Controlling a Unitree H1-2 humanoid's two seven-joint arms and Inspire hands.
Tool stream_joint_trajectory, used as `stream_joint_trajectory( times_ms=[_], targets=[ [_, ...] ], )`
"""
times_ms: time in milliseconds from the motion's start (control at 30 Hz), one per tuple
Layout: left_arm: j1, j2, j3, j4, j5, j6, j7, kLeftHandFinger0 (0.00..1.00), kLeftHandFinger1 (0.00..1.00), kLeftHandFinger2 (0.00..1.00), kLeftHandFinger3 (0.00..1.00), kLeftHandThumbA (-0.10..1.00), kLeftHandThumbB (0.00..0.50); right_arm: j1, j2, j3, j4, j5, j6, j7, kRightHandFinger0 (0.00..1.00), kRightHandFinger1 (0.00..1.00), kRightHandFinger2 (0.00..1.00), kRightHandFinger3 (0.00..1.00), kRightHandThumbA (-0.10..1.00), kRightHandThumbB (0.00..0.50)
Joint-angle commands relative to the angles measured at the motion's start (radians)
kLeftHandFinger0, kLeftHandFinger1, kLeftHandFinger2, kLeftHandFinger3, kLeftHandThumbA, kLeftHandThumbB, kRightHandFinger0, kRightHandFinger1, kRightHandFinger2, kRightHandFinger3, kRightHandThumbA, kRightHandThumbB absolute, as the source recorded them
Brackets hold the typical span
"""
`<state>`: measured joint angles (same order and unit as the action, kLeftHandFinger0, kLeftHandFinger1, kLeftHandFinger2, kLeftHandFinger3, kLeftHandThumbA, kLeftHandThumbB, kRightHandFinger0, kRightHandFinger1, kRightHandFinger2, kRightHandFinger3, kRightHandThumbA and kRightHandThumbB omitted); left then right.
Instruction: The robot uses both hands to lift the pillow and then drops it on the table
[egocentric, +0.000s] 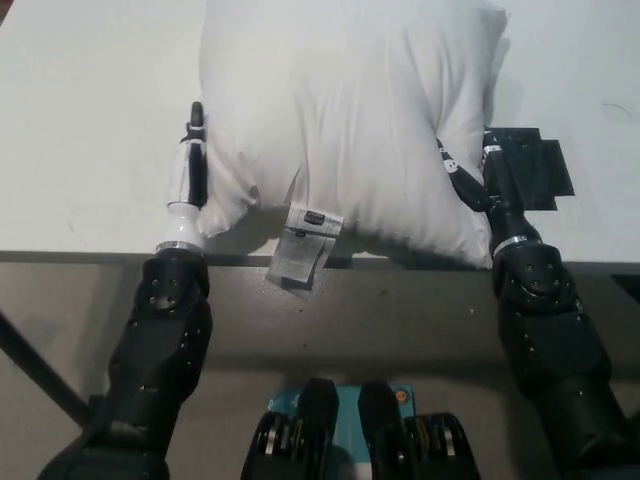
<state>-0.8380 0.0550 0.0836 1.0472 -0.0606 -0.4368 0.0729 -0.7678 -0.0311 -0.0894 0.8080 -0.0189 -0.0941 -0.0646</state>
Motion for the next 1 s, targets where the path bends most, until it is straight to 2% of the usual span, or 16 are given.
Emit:
stream_joint_trajectory(
  times_ms=[0,100,133,233,300,400,433,500,533,567,667,733,867,900,967],
  targets=[
    [-0.066,-0.071,-0.09,0.006,0.058,-0.033,-0.084,1.0,1.0,1.0,1.0,1.0,0.142,-0.012,0.059,0.068,-0.021,-0.011,0.031,0.058,1.0,1.0,1.0,1.0,1.0,0.299],
    [-0.057,-0.084,-0.115,-0.004,0.054,-0.033,-0.077,1.0,1.0,1.0,1.0,1.0,0.147,-0.009,0.055,0.089,-0.044,-0.017,0.029,0.071,1.0,1.0,1.0,1.0,1.0,0.307],
    [-0.053,-0.091,-0.121,-0.017,0.049,-0.033,-0.08,1.0,1.0,1.0,1.0,1.0,0.143,-0.006,0.055,0.096,-0.059,-0.016,0.028,0.074,1.0,1.0,1.0,1.0,1.0,0.291],
    [-0.034,-0.124,-0.129,-0.055,0.035,-0.033,-0.069,1.0,1.0,1.0,1.0,1.0,0.155,-0.001,0.057,0.111,-0.1,-0.011,0.016,0.075,1.0,1.0,1.0,1.0,1.0,0.307],
    [-0.01,-0.161,-0.131,-0.103,0.034,-0.033,-0.032,1.0,1.0,1.0,1.0,1.0,0.134,0.009,0.061,0.135,-0.171,-0.026,0.01,0.066,1.0,1.0,1.0,1.0,1.0,0.288],
    [-0.004,-0.175,-0.134,-0.129,0.04,-0.033,-0.011,1.0,1.0,1.0,1.0,1.0,0.147,0.01,0.055,0.157,-0.212,-0.034,0.005,0.068,1.0,1.0,1.0,1.0,1.0,0.28],
    [0.001,-0.187,-0.134,-0.152,0.044,-0.033,0.008,1.0,1.0,1.0,1.0,1.0,0.152,0.013,0.051,0.17,-0.236,-0.049,-0.018,0.064,1.0,1.0,1.0,1.0,1.0,0.253],
    [0.01,-0.199,-0.131,-0.186,0.046,-0.033,0.034,1.0,1.0,1.0,1.0,1.0,0.107,0.017,0.048,0.185,-0.268,-0.062,-0.033,0.056,1.0,1.0,1.0,1.0,1.0,0.236],
    [0.014,-0.204,-0.132,-0.217,0.054,-0.033,0.058,1.0,1.0,1.0,1.0,1.0,0.09,0.018,0.046,0.194,-0.291,-0.066,-0.032,0.055,1.0,1.0,1.0,1.0,1.0,0.239],
    [0.017,-0.207,-0.134,-0.238,0.058,-0.033,0.068,1.0,1.0,1.0,1.0,1.0,0.1,0.018,0.043,0.198,-0.305,-0.064,-0.031,0.055,1.0,1.0,1.0,1.0,1.0,0.248],
    [0.017,-0.211,-0.14,-0.345,0.07,-0.033,0.093,1.0,1.0,1.0,1.0,1.0,0.134,0.01,0.035,0.21,-0.425,-0.07,-0.002,0.046,1.0,1.0,1.0,1.0,1.0,0.252],
    [0.019,-0.207,-0.151,-0.41,0.084,-0.025,0.099,1.0,1.0,1.0,1.0,1.0,0.178,0.006,0.033,0.215,-0.493,-0.08,0.013,0.035,1.0,1.0,1.0,1.0,1.0,0.25],
    [0.002,-0.193,-0.173,-0.581,0.124,0.037,0.117,1.0,1.0,1.0,1.0,1.0,0.187,-0.032,0.027,0.218,-0.624,-0.079,0.028,0.035,1.0,1.0,1.0,1.0,1.0,0.289],
    [-0.005,-0.191,-0.175,-0.619,0.129,0.051,0.118,1.0,1.0,1.0,1.0,1.0,0.195,-0.043,0.026,0.218,-0.653,-0.084,0.036,0.033,1.0,1.0,1.0,1.0,1.0,0.314],
    [-0.02,-0.186,-0.183,-0.664,0.139,0.064,0.118,1.0,1.0,1.0,1.0,1.0,0.18,-0.059,0.021,0.22,-0.702,-0.1,0.058,0.027,1.0,1.0,1.0,1.0,1.0,0.324]
  ],
)
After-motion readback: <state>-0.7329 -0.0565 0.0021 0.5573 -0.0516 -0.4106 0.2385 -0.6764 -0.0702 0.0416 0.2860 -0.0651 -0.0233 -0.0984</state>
